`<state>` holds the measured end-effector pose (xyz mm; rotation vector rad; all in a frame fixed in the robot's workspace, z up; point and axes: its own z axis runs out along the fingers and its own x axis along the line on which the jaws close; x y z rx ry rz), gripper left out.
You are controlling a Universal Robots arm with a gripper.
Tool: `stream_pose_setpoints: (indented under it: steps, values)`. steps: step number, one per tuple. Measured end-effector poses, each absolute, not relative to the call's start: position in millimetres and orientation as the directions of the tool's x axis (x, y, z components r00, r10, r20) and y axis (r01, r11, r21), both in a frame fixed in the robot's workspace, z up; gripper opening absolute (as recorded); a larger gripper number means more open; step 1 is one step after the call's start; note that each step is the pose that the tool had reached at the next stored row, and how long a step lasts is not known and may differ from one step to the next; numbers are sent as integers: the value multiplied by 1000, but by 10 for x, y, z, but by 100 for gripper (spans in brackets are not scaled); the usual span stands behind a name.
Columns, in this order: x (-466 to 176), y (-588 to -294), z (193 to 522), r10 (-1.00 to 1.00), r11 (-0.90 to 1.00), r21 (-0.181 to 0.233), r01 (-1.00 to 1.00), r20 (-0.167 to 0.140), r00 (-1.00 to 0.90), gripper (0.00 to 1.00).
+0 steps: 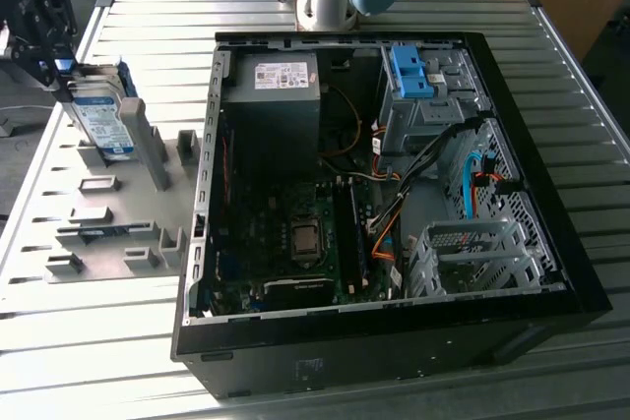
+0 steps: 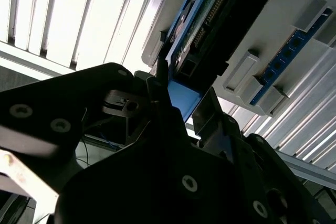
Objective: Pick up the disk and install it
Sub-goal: 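Pick up the disk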
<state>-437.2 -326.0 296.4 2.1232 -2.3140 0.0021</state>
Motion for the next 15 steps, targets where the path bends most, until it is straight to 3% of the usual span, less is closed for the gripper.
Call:
stream_pose_setpoints:
  steps: [15]
  values:
    - [-4372,-3246,2931,-996,86,0,-996,-1,-86,45]
